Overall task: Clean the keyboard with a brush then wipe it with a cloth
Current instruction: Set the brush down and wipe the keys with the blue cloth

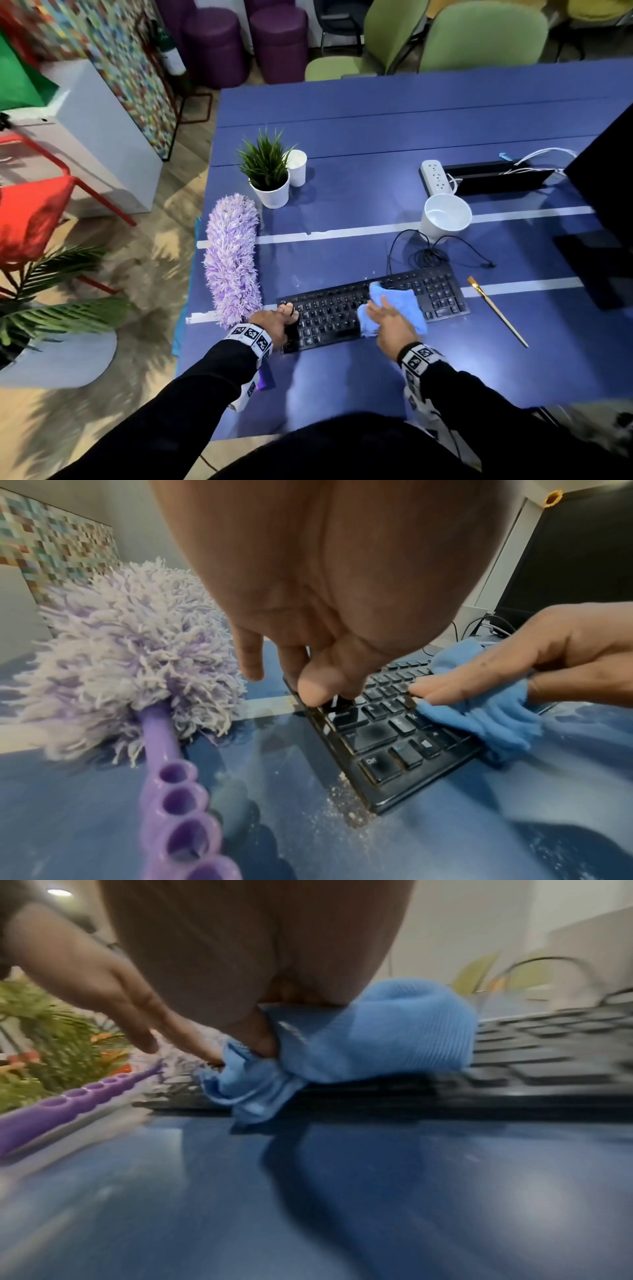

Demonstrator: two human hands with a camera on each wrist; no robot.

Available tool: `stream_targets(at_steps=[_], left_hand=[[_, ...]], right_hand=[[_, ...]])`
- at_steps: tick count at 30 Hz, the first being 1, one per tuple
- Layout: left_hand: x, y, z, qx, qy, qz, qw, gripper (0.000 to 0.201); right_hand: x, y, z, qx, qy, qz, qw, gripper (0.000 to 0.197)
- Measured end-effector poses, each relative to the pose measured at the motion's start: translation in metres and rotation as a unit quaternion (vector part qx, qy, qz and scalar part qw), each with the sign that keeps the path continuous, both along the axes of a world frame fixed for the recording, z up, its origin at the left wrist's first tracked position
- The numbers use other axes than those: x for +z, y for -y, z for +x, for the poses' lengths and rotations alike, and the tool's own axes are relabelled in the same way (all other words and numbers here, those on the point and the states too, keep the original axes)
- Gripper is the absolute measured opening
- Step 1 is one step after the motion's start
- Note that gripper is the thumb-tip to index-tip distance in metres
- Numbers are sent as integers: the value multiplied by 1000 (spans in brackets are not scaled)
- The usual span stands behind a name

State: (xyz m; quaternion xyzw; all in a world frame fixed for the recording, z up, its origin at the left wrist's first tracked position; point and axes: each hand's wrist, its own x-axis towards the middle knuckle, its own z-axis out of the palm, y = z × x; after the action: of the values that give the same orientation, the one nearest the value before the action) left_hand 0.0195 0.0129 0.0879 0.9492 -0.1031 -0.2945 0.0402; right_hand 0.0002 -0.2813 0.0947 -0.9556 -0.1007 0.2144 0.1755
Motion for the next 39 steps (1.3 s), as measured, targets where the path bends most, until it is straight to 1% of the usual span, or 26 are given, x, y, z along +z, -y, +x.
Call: stream_targets(at_steps=[2,3,4,5,6,8,9,10,11,12,13,14,15,16,18,20,22,23,25,28,30,32,34,37,39], left_hand=[[-7,-4,1,16,-10,-4,1000,50],[-5,-5,1,18,-12,-5,1000,51],[-4,-5,1,14,-10,-10,1000,52],[0,-4,0,8,-6,-18,1000,53],[1,-3,-1,1,-4,-26,1000,53],[1,-3,-4,-10,-10,-42,999,53],[0,-2,-5,-12,-15,-47,999,54],[-2,-3,-7,-12,-15,-49,999,56],[-3,-3,-8,-14,-11,-50,999,58],[-4,-2,-9,-11,-10,-49,999,59],[-3,-1,-9,-7,-8,-50,999,59],[-3,0,-9,0,-9,-48,999,59],[-2,1,-9,4,-11,-47,999,59],[-2,1,-9,6,-13,-47,999,59],[-4,0,-6,5,-21,-38,999,59],[-3,2,-4,4,-20,-29,999,60],[-1,5,-4,-4,-22,-15,1000,66],[0,7,-6,-7,-25,-7,1000,69],[-2,8,-7,-15,-22,-2,1000,68],[-1,8,-6,-21,-24,-5,999,67],[1,9,-6,-10,-18,-5,1000,69],[0,11,-7,-12,0,3,1000,70],[-3,13,-11,-18,-1,12,1000,77],[-4,18,-16,-31,-8,37,999,91],[-3,21,-18,-37,-8,52,998,95]], right_hand=[[1,-35,4,95,-32,69,993,58],[-3,-51,6,151,-39,85,984,57],[3,-61,8,190,-60,78,977,56],[-2,-63,14,200,-57,93,974,58],[-1,-59,20,179,-55,102,977,61],[-2,-35,31,114,-4,107,988,67],[-5,-15,37,65,16,94,993,66],[-3,5,41,-10,37,73,997,61],[-3,25,44,-92,72,64,991,52],[-3,42,44,-165,122,65,977,42],[-3,52,45,-211,177,68,959,36],[-3,55,45,-222,213,76,949,33],[-6,54,45,-206,230,71,949,34],[-9,49,43,-176,210,65,960,38],[-13,39,32,-120,124,24,985,44],[-18,43,18,-76,91,-24,993,46],[-11,51,9,-42,53,-41,997,42],[-5,55,9,-30,48,-45,997,39],[9,56,24,-42,45,-40,997,37],[21,50,53,-116,59,2,992,40],[23,47,58,-98,47,-21,994,44],[24,48,48,-64,49,-47,996,46],[18,56,33,-44,56,-61,996,48],[8,67,12,-4,42,-77,996,52],[11,77,7,10,36,-64,997,48]])
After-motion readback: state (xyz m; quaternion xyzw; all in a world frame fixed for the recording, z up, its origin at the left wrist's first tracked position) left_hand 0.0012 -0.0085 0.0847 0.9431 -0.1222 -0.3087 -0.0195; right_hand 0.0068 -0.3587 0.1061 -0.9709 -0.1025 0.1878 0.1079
